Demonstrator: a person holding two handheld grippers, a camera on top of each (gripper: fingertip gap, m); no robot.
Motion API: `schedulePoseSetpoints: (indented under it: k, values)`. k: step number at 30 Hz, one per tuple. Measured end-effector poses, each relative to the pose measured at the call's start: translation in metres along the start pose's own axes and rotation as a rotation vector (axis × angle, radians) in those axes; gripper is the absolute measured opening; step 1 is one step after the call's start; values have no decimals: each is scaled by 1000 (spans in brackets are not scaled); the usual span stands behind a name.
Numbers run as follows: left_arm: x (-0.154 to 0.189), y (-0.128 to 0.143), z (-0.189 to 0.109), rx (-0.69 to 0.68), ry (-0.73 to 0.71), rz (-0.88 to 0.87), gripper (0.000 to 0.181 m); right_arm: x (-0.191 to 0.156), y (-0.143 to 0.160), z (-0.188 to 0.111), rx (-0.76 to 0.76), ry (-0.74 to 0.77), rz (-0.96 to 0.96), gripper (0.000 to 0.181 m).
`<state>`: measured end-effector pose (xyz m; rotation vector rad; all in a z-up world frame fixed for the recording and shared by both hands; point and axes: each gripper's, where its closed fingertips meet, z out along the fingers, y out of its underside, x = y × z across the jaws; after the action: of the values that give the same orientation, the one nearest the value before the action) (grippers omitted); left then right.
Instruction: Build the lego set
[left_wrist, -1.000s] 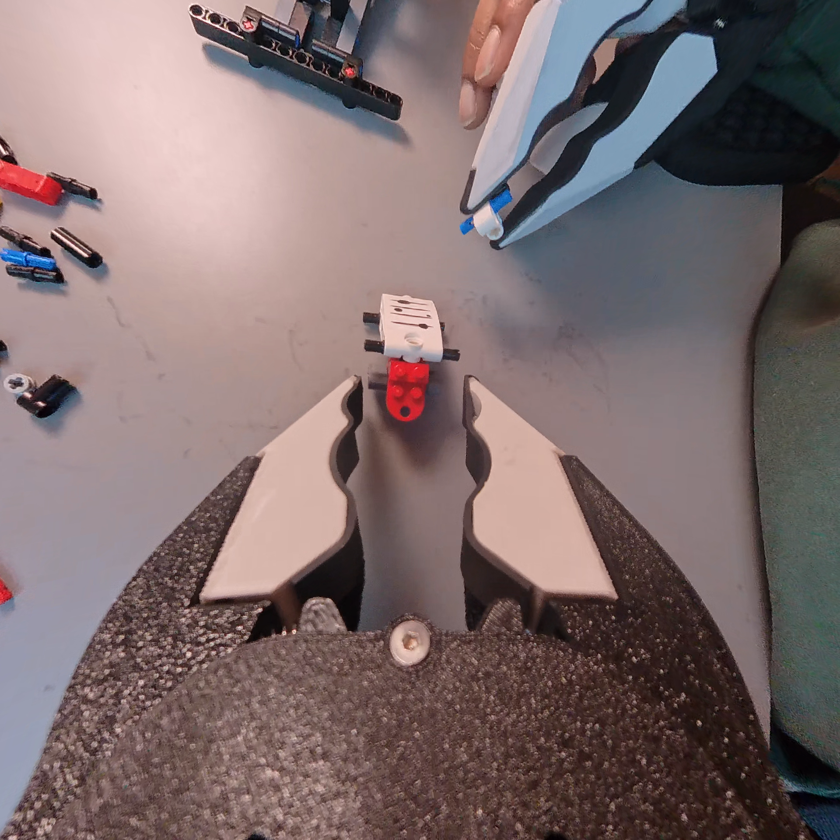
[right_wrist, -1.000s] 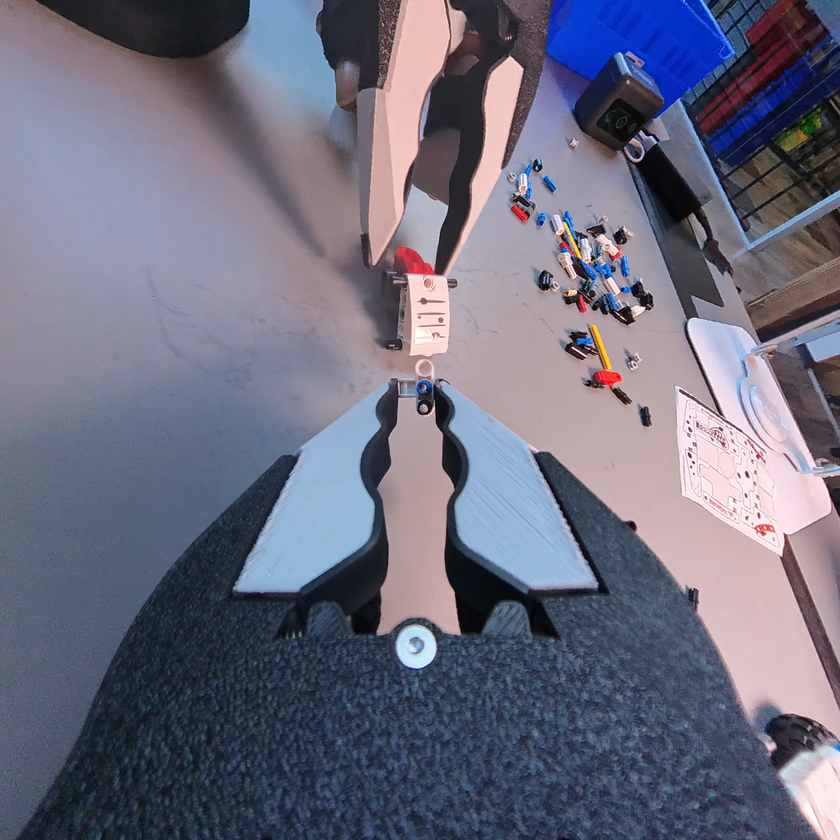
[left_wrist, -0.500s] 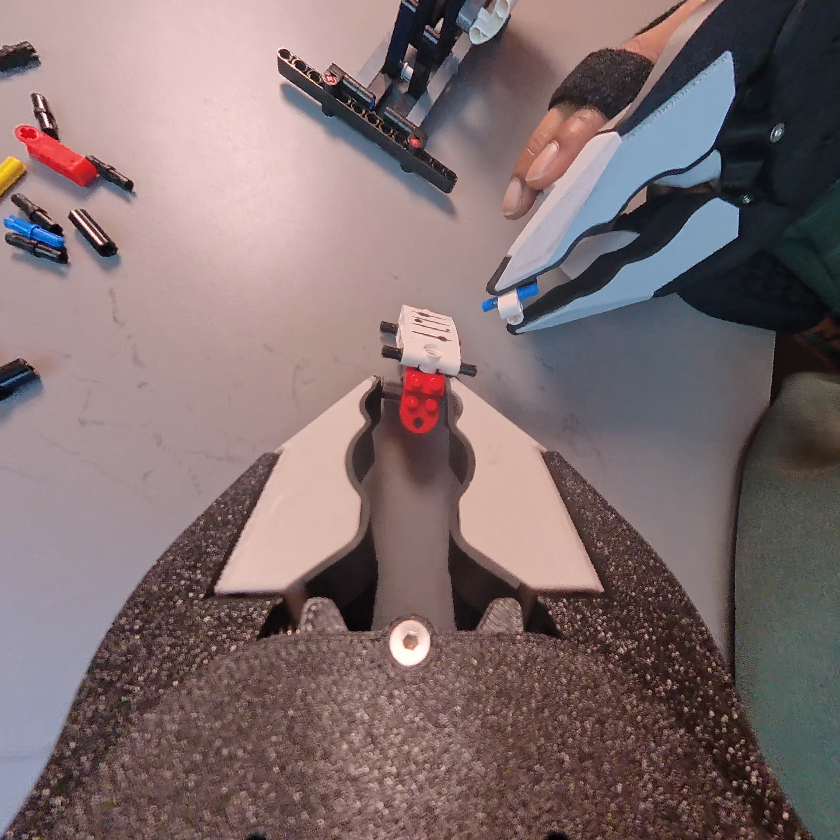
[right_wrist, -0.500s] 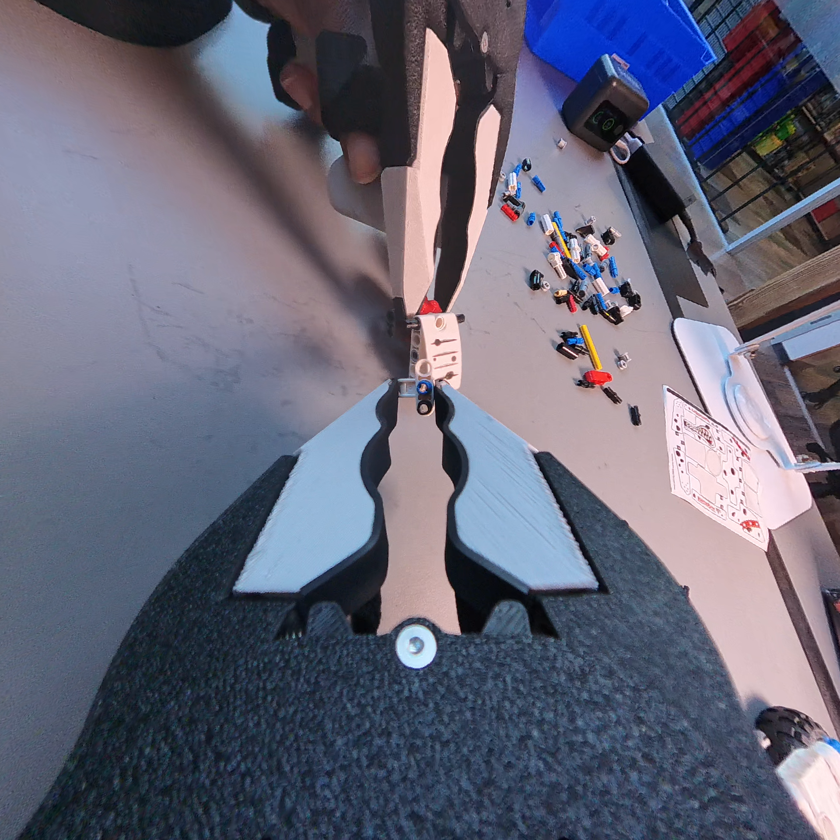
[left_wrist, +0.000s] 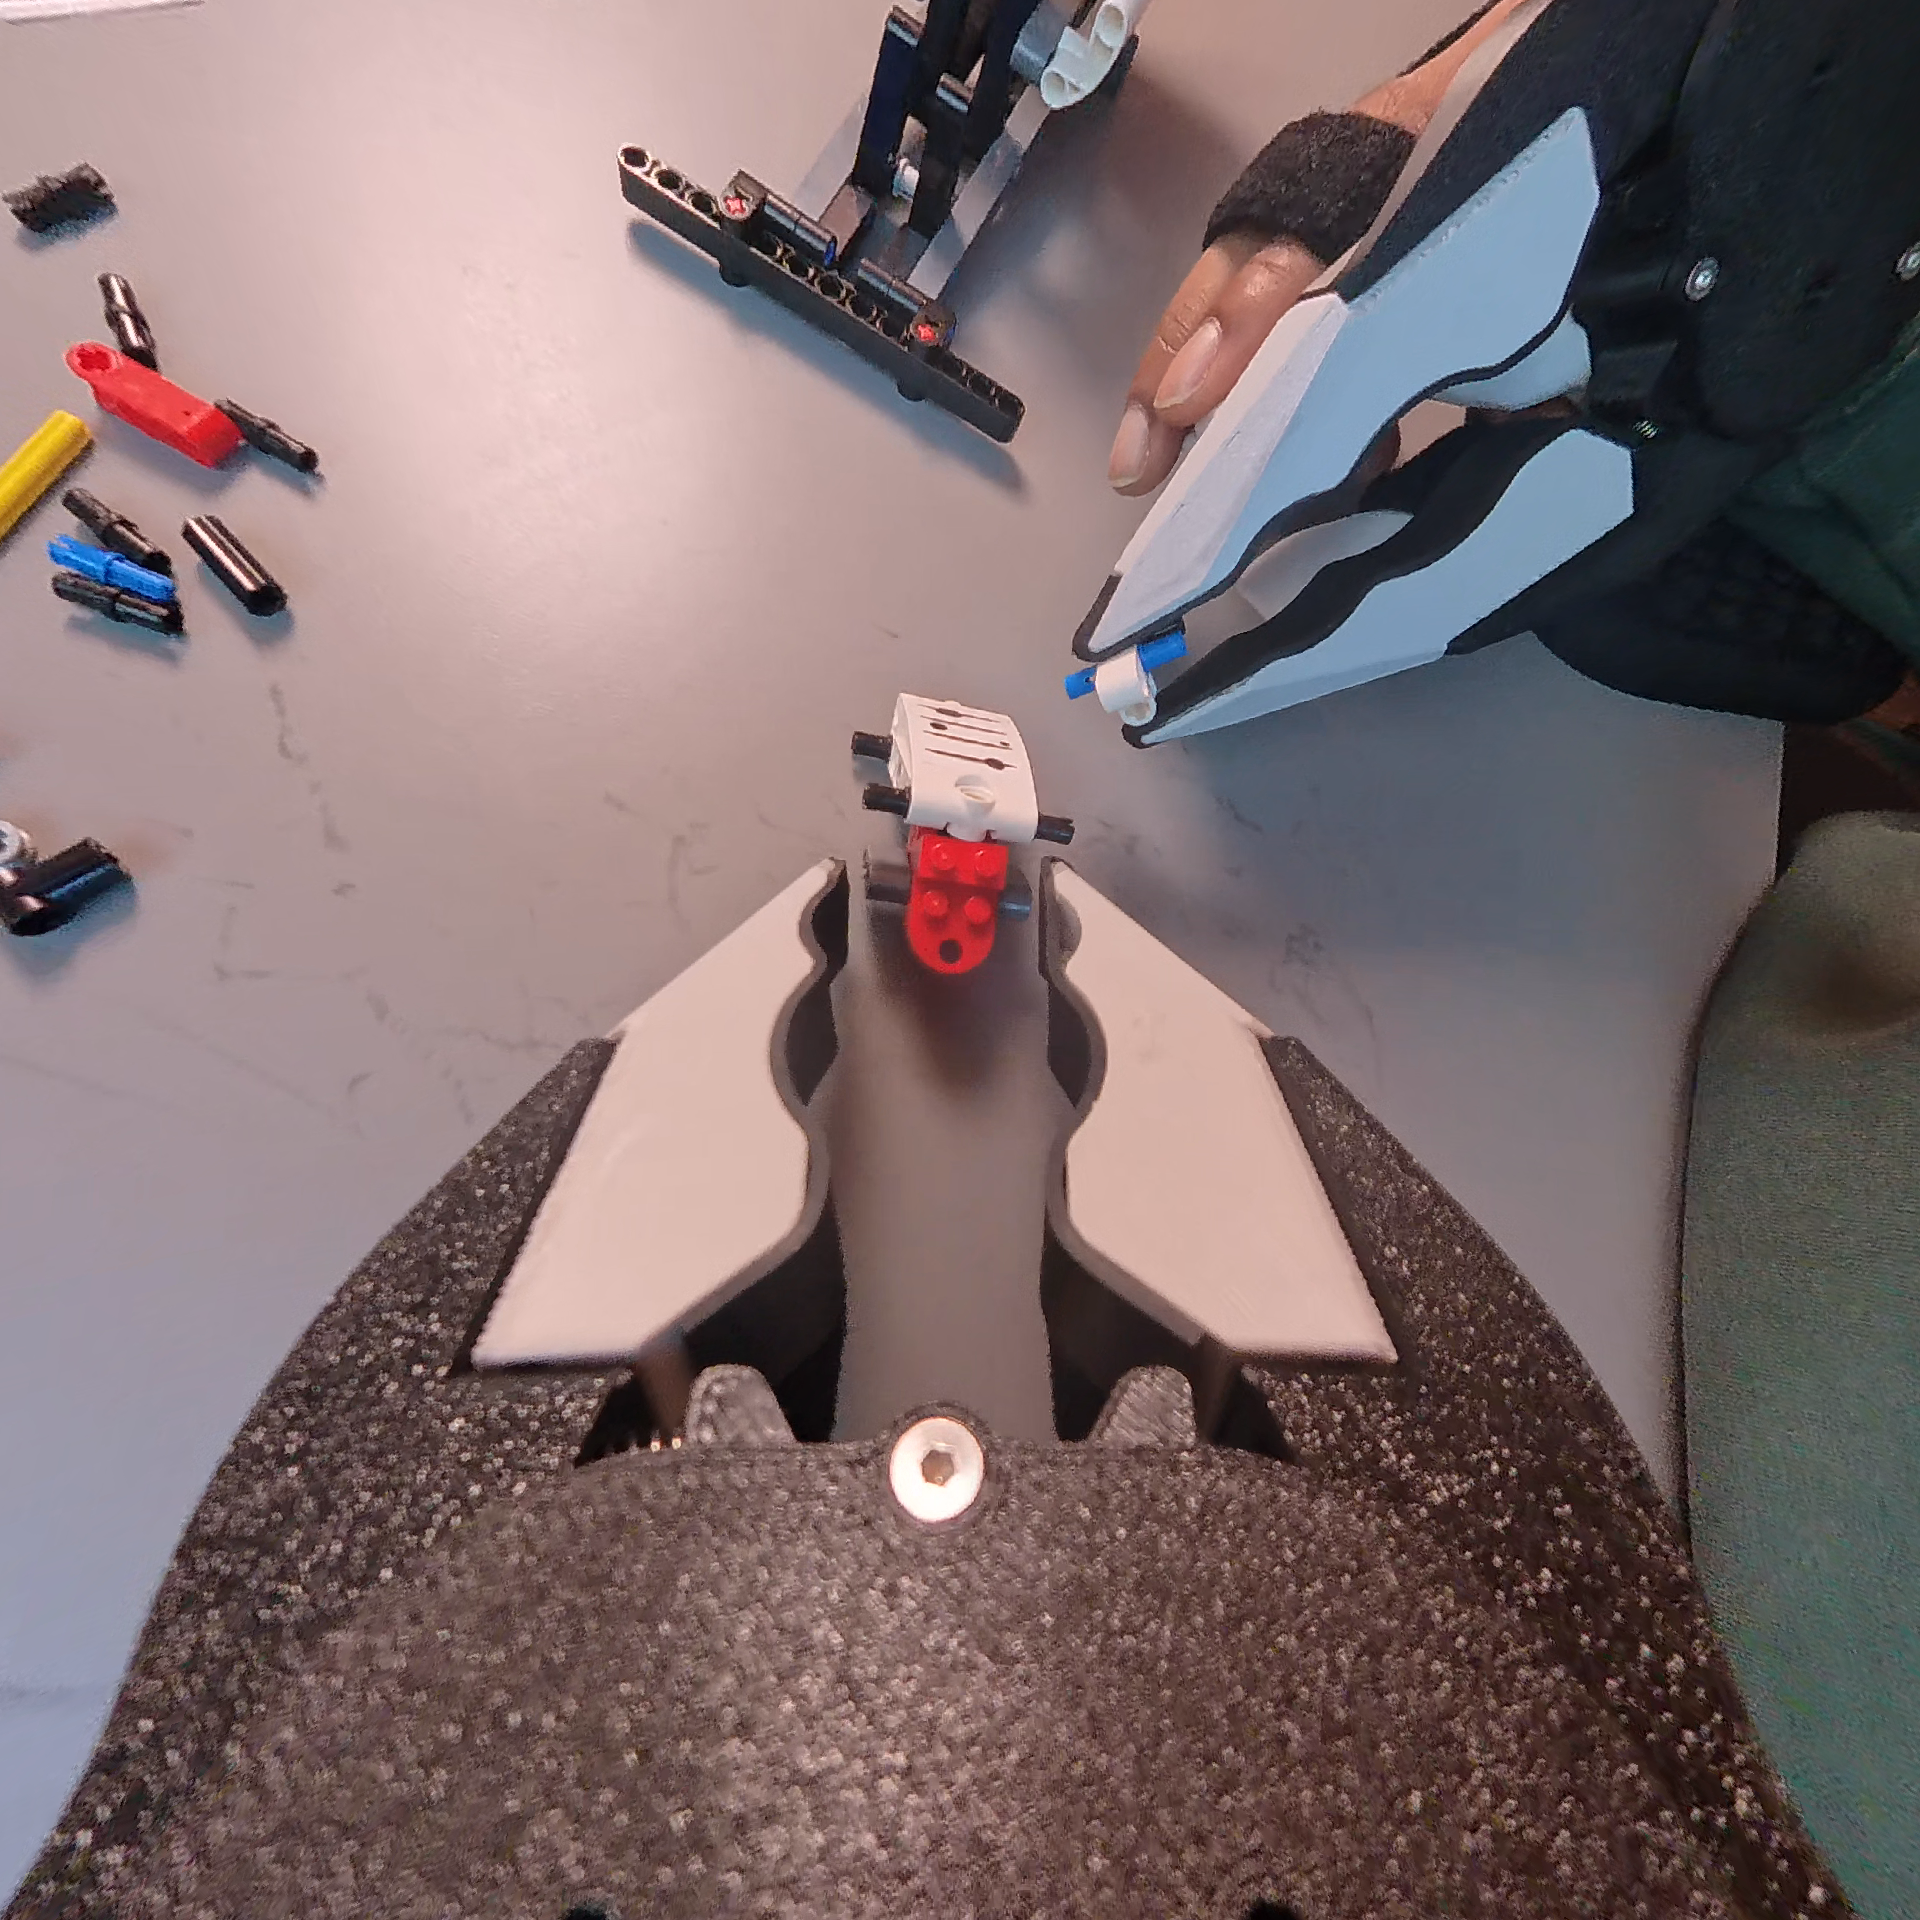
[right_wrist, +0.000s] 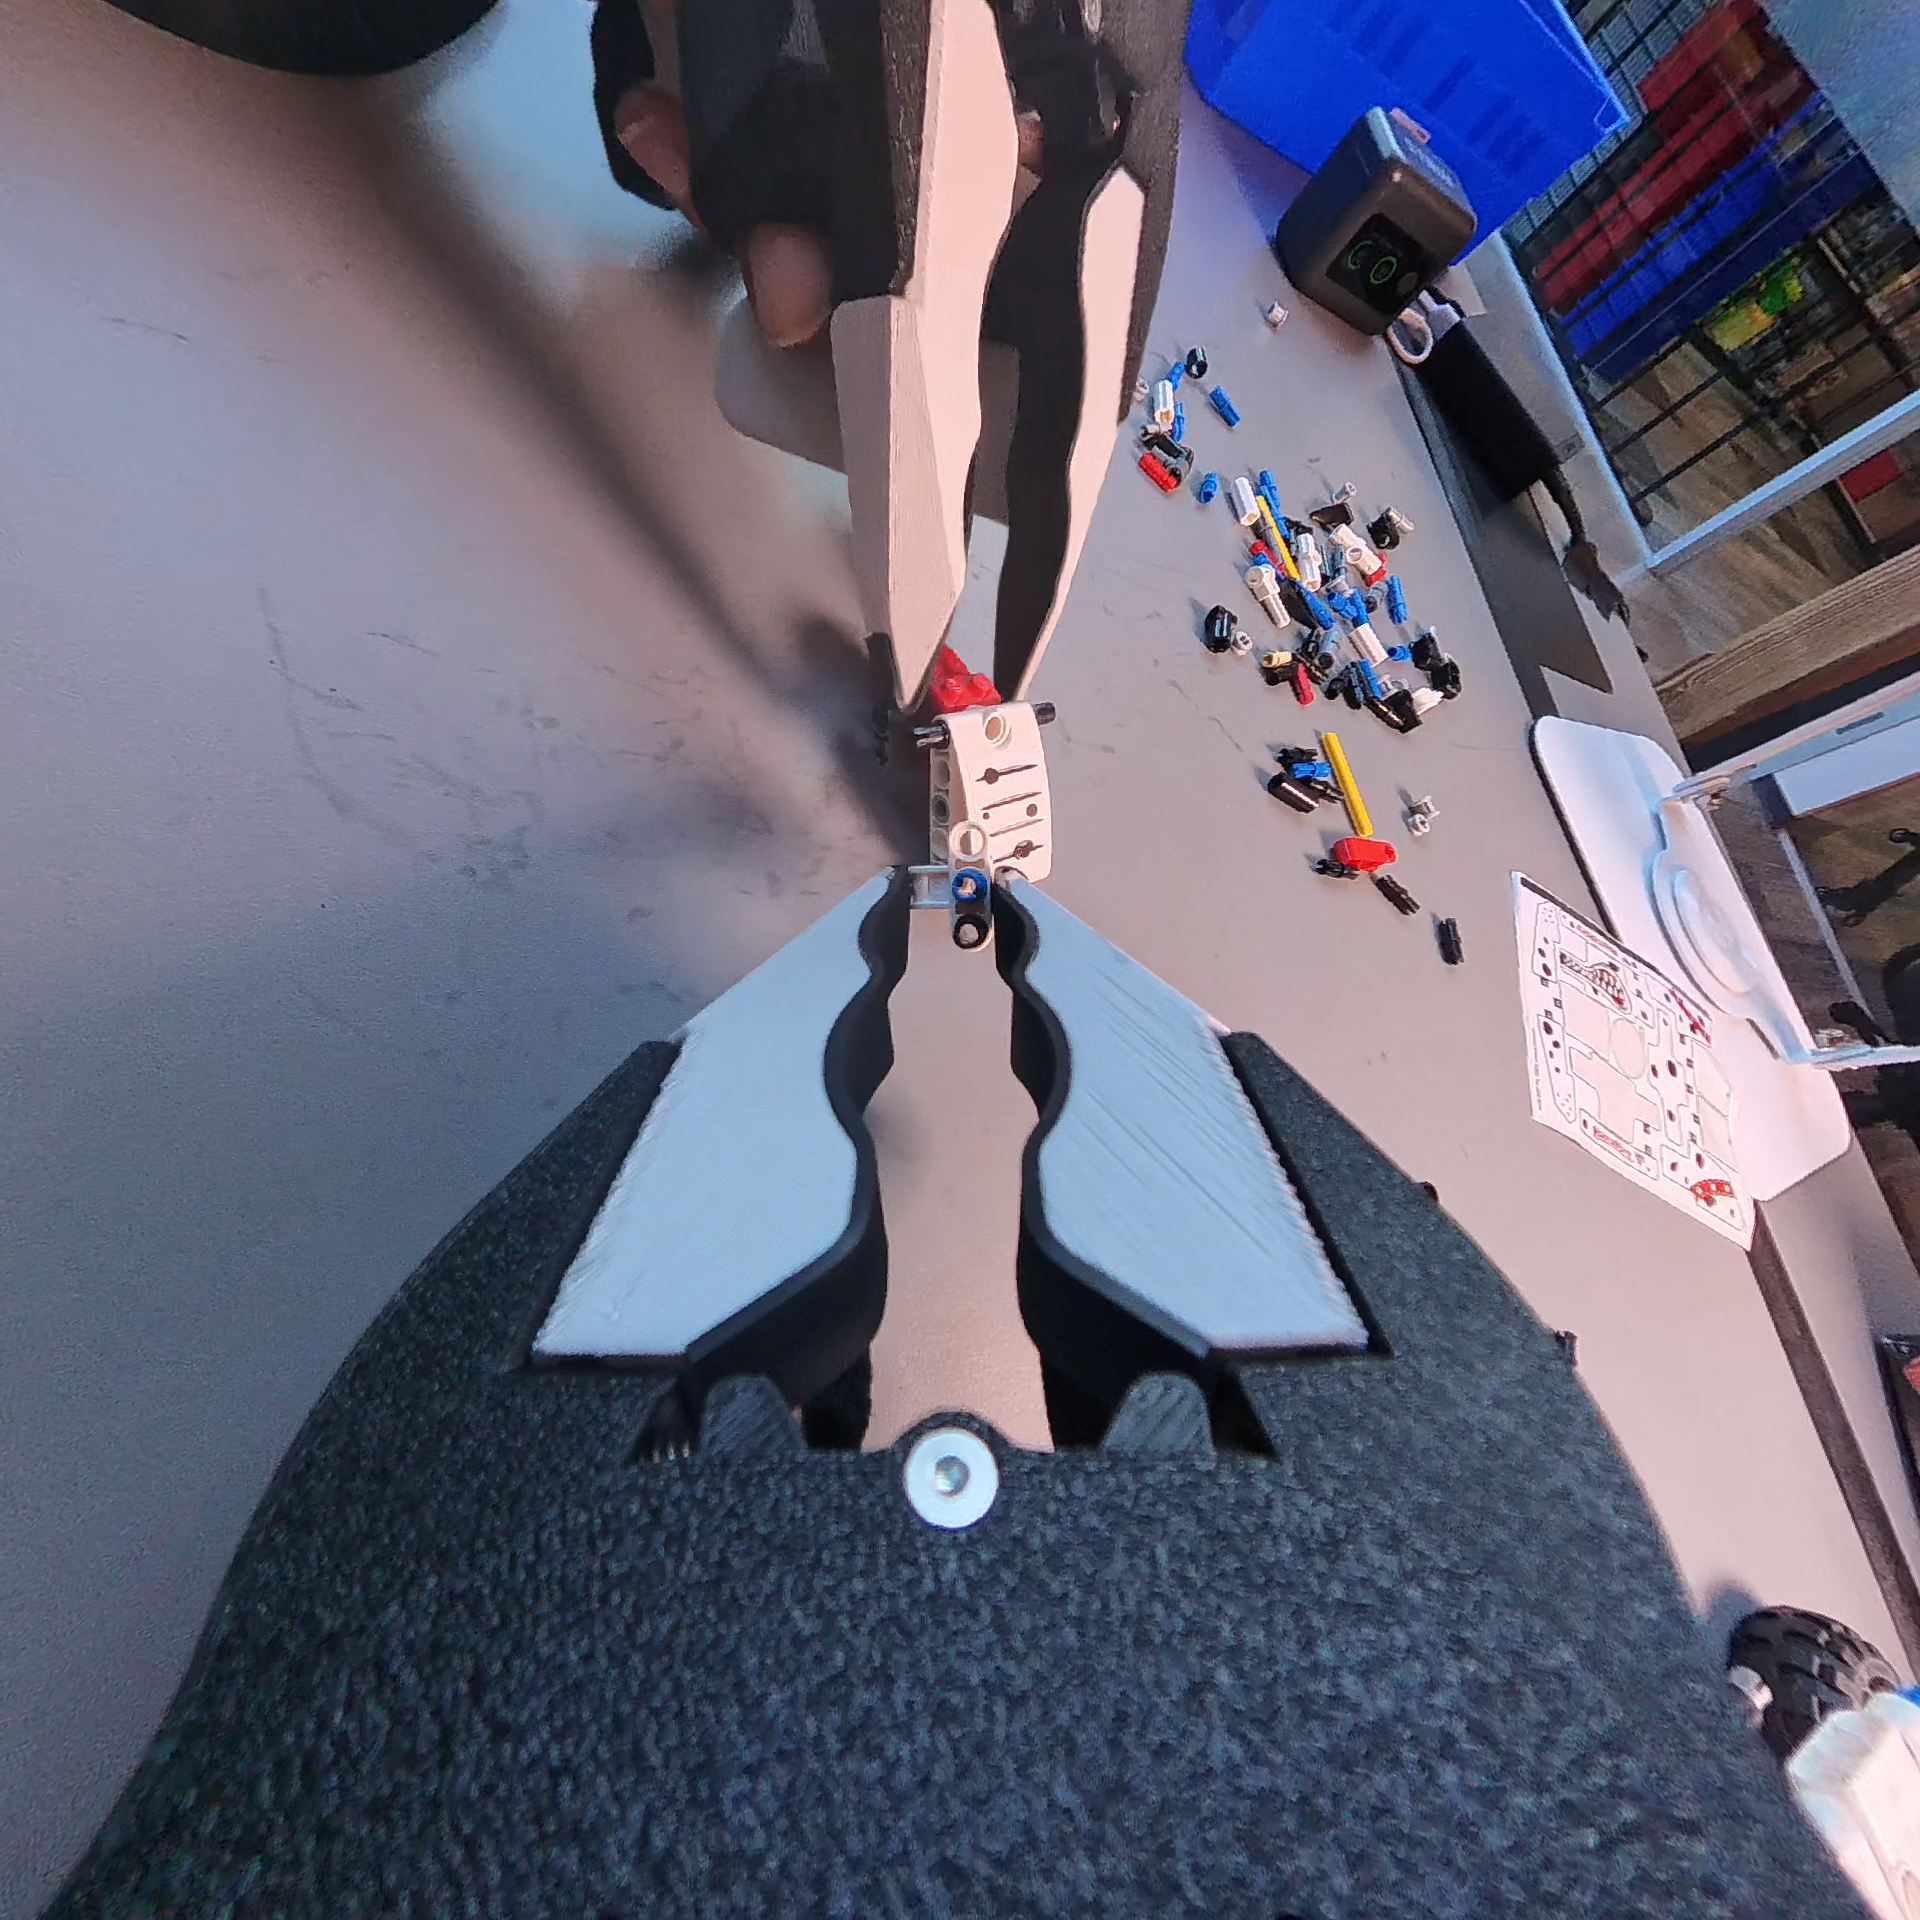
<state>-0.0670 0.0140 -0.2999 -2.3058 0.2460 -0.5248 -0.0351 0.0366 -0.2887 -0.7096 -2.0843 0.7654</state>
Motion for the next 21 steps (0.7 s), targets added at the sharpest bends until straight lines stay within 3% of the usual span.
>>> schedulePoseSetpoints:
  k: [6, 9, 21]
  values:
    - [4, -6, -3, 22, 27, 36, 35, -1, -3, 3, 10, 5, -7, 16]
    - [6, -2, 3, -9, 37, 33, 23, -2, -4, 4, 10, 6, -13, 16]
    - [12, -20, -1, 115, 249, -328, 16, 9, -14, -1, 53, 61, 25, 16]
